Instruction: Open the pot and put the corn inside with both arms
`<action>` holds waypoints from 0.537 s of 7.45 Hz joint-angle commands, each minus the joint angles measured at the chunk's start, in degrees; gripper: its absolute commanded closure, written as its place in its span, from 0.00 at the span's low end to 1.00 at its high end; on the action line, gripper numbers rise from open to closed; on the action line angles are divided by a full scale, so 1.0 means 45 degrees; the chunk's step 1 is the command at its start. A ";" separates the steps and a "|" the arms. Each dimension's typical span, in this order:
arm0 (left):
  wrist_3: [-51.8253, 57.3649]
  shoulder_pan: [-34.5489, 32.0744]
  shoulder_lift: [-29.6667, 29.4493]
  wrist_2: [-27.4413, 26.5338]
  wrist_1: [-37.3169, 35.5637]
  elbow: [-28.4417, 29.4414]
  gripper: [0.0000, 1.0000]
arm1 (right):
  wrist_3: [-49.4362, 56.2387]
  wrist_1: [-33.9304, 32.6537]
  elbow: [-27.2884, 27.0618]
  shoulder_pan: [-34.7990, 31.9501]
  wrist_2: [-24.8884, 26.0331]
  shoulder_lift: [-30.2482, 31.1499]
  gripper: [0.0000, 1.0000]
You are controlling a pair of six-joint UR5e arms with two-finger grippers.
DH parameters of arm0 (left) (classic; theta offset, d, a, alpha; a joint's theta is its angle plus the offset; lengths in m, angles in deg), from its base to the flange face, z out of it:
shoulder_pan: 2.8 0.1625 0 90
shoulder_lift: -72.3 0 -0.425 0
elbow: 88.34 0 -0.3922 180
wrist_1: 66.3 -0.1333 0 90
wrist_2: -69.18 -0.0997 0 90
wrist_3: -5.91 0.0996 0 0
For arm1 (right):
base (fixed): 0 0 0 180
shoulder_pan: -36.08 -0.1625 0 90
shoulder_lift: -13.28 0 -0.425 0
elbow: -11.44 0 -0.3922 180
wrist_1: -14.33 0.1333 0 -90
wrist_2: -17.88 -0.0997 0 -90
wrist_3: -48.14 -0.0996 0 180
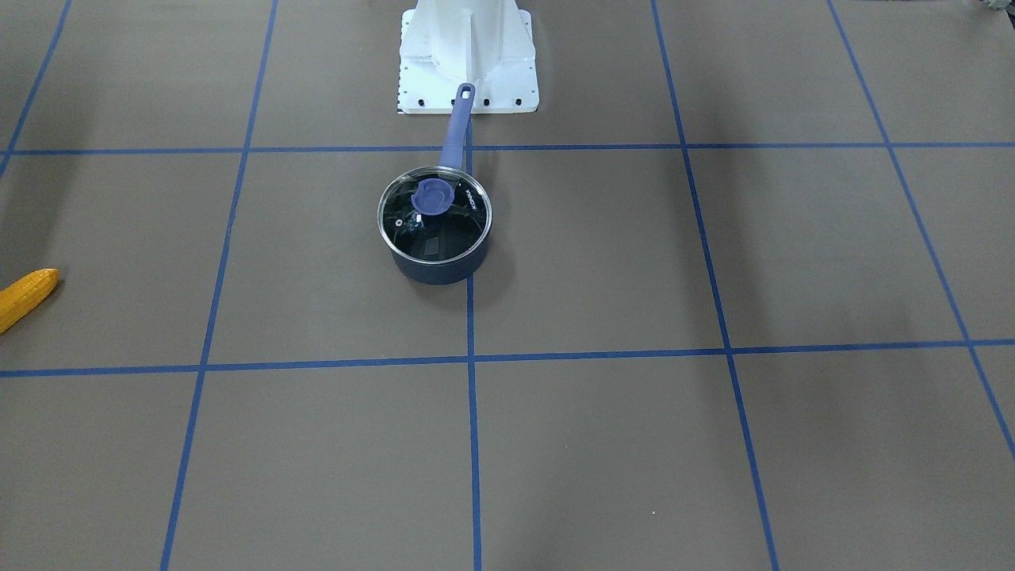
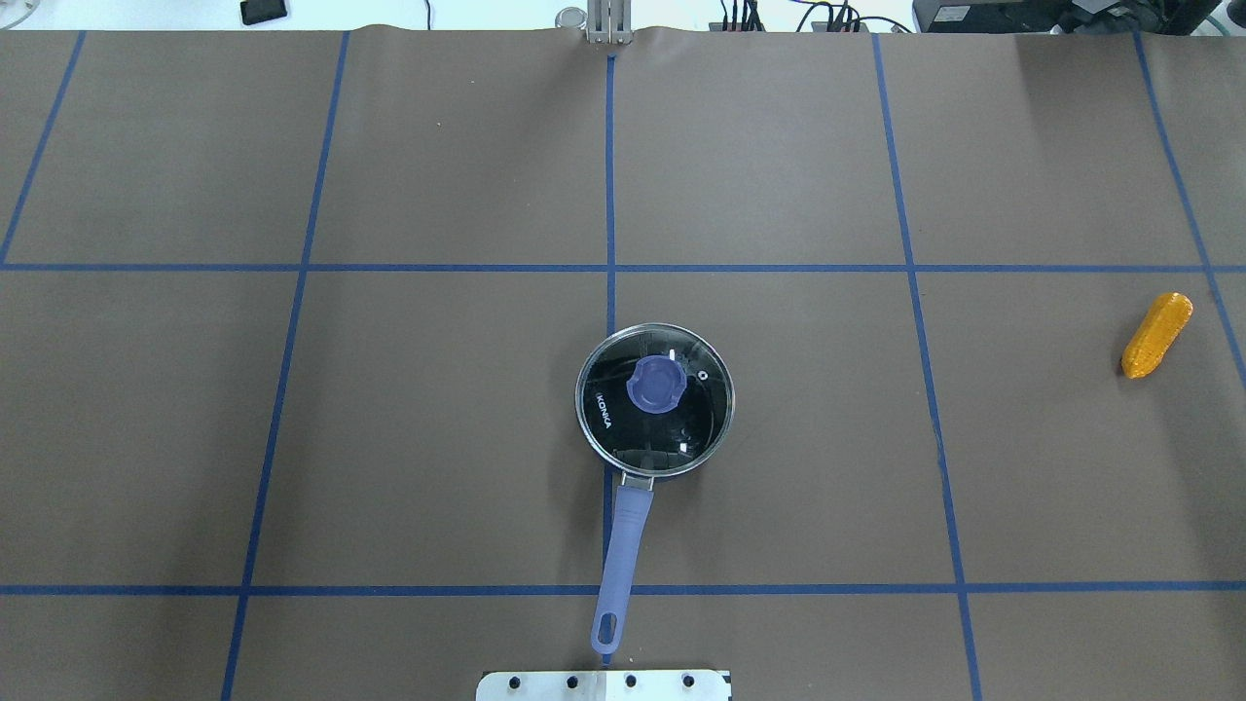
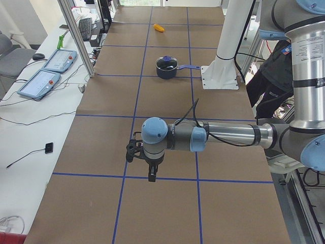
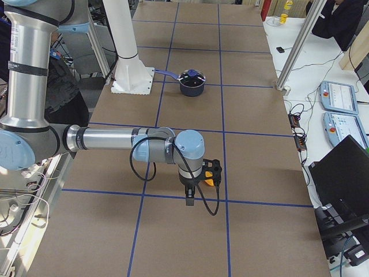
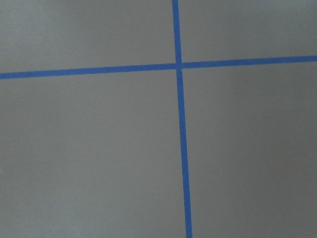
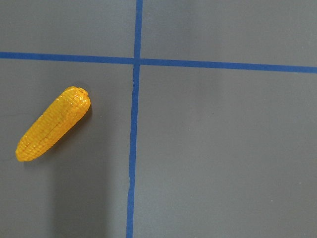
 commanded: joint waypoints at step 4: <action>-0.0019 0.0233 0.0000 0.0019 0.0390 -0.0398 0.01 | -0.0019 -0.0039 -0.0503 0.0000 0.0000 -0.0063 0.00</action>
